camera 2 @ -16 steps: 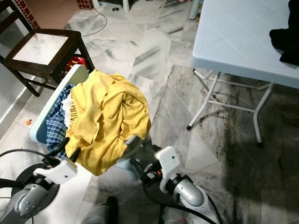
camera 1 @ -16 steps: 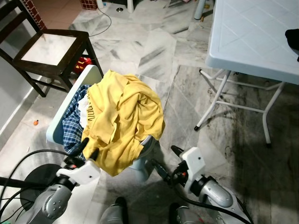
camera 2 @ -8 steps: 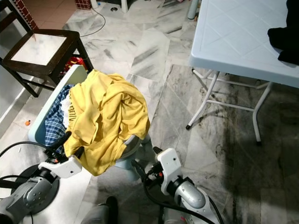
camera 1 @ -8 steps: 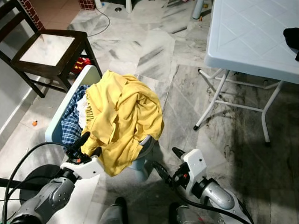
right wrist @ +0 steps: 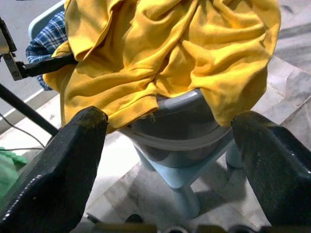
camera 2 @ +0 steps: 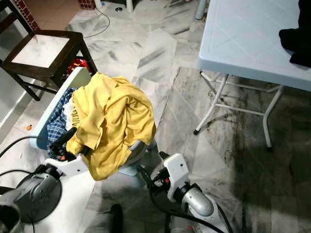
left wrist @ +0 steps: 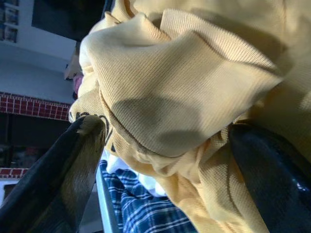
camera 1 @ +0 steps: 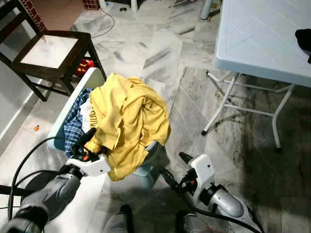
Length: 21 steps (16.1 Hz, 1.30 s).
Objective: Hang hanger
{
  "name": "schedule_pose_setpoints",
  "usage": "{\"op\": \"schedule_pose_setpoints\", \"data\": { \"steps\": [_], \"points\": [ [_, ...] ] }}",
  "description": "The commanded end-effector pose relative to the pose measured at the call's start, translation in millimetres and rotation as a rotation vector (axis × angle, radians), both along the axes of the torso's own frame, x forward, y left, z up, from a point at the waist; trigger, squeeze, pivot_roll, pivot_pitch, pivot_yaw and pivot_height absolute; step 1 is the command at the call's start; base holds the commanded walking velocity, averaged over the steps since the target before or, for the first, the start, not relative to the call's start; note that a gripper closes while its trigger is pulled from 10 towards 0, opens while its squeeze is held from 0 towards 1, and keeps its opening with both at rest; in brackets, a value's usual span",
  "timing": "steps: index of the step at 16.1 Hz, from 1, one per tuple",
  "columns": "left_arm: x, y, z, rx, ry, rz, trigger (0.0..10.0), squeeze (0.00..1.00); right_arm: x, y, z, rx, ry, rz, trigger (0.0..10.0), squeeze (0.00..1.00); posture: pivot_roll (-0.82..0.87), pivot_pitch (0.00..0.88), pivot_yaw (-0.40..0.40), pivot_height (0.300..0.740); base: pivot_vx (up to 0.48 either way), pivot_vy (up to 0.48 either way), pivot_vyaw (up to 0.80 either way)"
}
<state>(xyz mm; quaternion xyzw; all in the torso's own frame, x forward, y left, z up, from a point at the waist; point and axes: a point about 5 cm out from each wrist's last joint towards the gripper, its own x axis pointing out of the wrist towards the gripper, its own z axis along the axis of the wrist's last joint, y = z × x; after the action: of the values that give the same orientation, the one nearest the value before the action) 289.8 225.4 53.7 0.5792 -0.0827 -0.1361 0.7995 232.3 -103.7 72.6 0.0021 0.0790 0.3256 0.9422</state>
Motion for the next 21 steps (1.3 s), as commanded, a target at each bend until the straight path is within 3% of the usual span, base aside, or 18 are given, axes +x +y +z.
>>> {"op": "schedule_pose_setpoints", "data": {
  "steps": [1, 2, 3, 4, 5, 6, 13, 21],
  "points": [
    [-5.7, 6.7, -8, 0.042, 0.035, 0.012, 10.0, 1.0, -4.0, -2.3, -7, -0.002, 0.025, -0.005, 10.0, 0.0, -0.02, 0.295, 0.031, 0.74, 0.0, 0.0, 0.0],
    [-3.7, 6.4, -8, 0.067, 0.033, 0.005, 10.0, 1.0, -4.3, -3.5, -8, -0.003, 0.027, -0.01, 10.0, 0.0, -0.03, 0.295, 0.03, 0.74, 0.0, 0.0, 0.0],
    [-2.6, 6.1, -8, 0.077, 0.051, -0.003, 10.0, 0.05, -4.8, -3.9, -8, -0.004, 0.028, -0.012, 10.0, 0.0, -0.03, 0.295, 0.029, 0.74, 0.0, 0.0, 0.0],
    [-0.6, 6.7, -7, 0.099, 0.043, -0.005, 7.3, 0.0, -5.1, -4.1, -8, -0.005, 0.027, -0.013, 10.0, 0.0, -0.03, 0.295, 0.029, 0.74, 0.0, 0.0, 0.0],
    [1.2, 7.5, -6, 0.098, 0.043, -0.001, 1.2, 0.0, -5.4, -4.4, -8, -0.005, 0.026, -0.014, 10.0, 0.0, -0.03, 0.295, 0.029, 0.74, 0.0, 0.0, 0.0],
    [3.9, 8.5, -3, 0.096, 0.032, 0.004, 0.0, 0.0, -5.5, -4.7, -8, -0.006, 0.024, -0.014, 10.0, 0.0, -0.03, 0.295, 0.029, 0.74, 0.0, 0.0, 0.0],
    [10.8, 6.4, 8, 0.021, -0.016, 0.009, 0.0, 0.0, -7.2, -4.7, -6, -0.003, 0.019, -0.016, 10.0, 0.0, -0.02, 0.296, 0.029, 0.74, 0.0, 0.0, 0.0],
    [7.8, -3.6, 9, -0.105, -0.016, -0.01, 0.0, 0.0, -4.7, -1.9, -3, -0.013, 0.015, 0.005, 10.0, 0.0, -0.01, 0.293, 0.024, 0.74, 0.0, 0.0, 0.0]
  ]
}}
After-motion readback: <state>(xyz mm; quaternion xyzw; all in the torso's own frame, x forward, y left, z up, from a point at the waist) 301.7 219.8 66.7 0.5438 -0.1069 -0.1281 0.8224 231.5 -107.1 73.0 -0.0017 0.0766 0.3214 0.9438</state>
